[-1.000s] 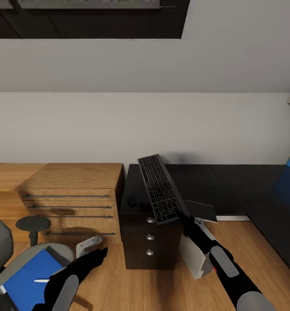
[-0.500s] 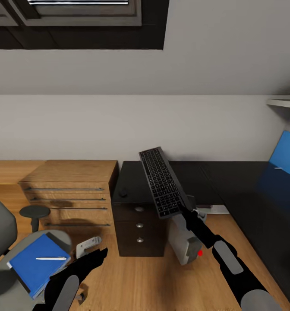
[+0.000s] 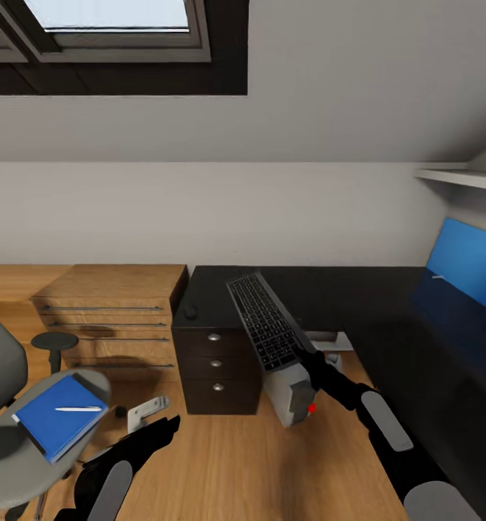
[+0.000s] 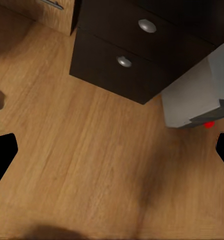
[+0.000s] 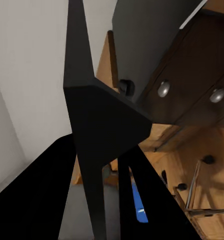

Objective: In the bedroom, organize the workspace by keeping the computer under the desk, ensuring the monitor is on the desk, placing the keyboard on the desk next to the monitor, placing the mouse on the desk next to the keyboard, moving the folder from the swivel chair onto the desk next to the mouse, stacking the notebook on top of the folder with the pen on top of the notebook, and positioning the swivel chair next to the desk.

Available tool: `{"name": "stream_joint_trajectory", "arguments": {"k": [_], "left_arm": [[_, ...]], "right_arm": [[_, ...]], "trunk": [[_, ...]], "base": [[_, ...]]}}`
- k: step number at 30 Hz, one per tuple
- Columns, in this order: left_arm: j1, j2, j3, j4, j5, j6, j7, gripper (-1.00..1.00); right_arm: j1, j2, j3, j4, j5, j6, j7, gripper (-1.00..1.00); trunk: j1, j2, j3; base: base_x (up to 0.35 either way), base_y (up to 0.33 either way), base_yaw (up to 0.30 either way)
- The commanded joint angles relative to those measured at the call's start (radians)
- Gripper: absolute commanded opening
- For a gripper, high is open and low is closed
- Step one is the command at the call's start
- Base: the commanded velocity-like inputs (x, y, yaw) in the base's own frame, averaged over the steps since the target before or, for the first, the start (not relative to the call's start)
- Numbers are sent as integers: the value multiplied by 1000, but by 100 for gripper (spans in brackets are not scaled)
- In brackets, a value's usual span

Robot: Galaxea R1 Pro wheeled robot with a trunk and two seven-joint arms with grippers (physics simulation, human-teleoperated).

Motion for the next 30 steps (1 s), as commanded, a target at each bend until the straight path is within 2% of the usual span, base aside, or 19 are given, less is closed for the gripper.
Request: {"name": "stream_joint_trajectory", "arguments": {"k": [1, 6, 7, 11, 13, 17, 22, 30], "left_arm": [[-1, 0, 0, -1, 11, 2, 10, 100], [-1, 1, 2, 0, 13, 1, 10, 100], [-1, 1, 4, 0, 13, 1, 10, 100], [-1, 3, 4, 1, 12, 0, 9, 100], [-1, 3, 4, 2, 12, 0, 9, 100], [-1, 3, 3, 3, 12, 1, 9, 100], [-1, 3, 3, 3, 13, 1, 9, 100], [-1, 2, 3, 3, 12, 1, 9, 100]], "right_arm": [[-1, -1, 1, -5, -24, 12, -10, -100], [-1, -5, 0, -15, -59, 35, -25, -100], [1, -7, 0, -17, -66, 40, -5, -100], [5, -14, 1, -18, -70, 42, 43, -100], [6, -15, 1, -18, -70, 43, 44, -100], [14, -29, 0, -16, -70, 49, 77, -100], [18, -32, -1, -16, -68, 49, 136, -100], [24, -31, 0, -15, -68, 48, 149, -100]], "trunk": [[-1, -1, -1], [-1, -1, -1], [-1, -1, -1], [-1, -1, -1], [-1, -1, -1], [-1, -1, -1], [-1, -1, -1], [-1, -1, -1]], "base": [[-229, -256, 0], [-149, -151, 0], [-21, -20, 0], [-20, -7, 0], [-155, -1, 0], [-301, 0, 0], [-331, 0, 0], [-319, -78, 0]]}}
